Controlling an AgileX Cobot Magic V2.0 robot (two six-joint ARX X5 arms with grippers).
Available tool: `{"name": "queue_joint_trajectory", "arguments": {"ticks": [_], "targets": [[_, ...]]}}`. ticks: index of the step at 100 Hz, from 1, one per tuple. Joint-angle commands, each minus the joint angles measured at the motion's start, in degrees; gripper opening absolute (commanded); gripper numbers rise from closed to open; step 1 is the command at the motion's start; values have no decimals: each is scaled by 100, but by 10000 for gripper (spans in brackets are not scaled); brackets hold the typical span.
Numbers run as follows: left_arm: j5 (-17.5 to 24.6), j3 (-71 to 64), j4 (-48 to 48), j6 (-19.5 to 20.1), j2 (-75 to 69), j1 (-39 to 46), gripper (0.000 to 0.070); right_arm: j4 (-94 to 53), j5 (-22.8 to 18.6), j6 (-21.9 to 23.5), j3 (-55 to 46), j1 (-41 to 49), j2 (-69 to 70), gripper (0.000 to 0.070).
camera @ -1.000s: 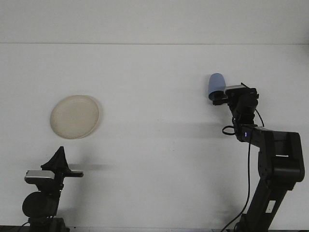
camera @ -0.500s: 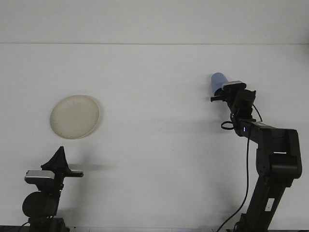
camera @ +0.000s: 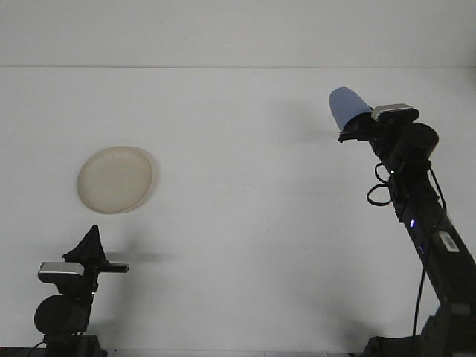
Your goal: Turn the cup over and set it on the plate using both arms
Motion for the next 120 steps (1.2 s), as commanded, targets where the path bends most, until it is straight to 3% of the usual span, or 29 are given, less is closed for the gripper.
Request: {"name": "queue_joint_trajectory", "arguments": {"ticks": [1, 15, 22, 28, 45, 71, 86, 98, 110, 120], "targets": [[-28, -116, 63, 74, -4, 2, 13, -387, -354, 369, 118, 11, -374, 0], [-28, -116, 63, 74, -4, 2, 13, -2118, -1106, 321, 487, 105, -1038, 0], [-28, -116, 63, 74, -4, 2, 13, -3438, -1554, -20, 922, 236, -1154, 0], [-28, -116, 63, 74, -4, 2, 13, -4551, -1593, -374, 1362, 492, -1152, 0], [-28, -116, 63, 74, -4, 2, 13, -6323, -809, -1073, 2144, 1517, -1060, 0], [-28, -116, 63, 74, -4, 2, 13, -7630, 518, -1412, 2448, 2962, -496, 0], [-28, -116, 61, 74, -4, 2, 13, -7914, 879, -1506, 2448, 3539, 262, 0], [-28, -116, 63, 74, -4, 2, 12, -8041, 931, -1513, 2551, 3936, 761, 0], [-28, -116, 66, 74, -4, 2, 13, -8074, 1300, -1513, 2697, 4304, 1012, 0], [-28, -116, 63, 74, -4, 2, 13, -8159, 1320, -1508, 2778, 4586, 1169, 0]]}}
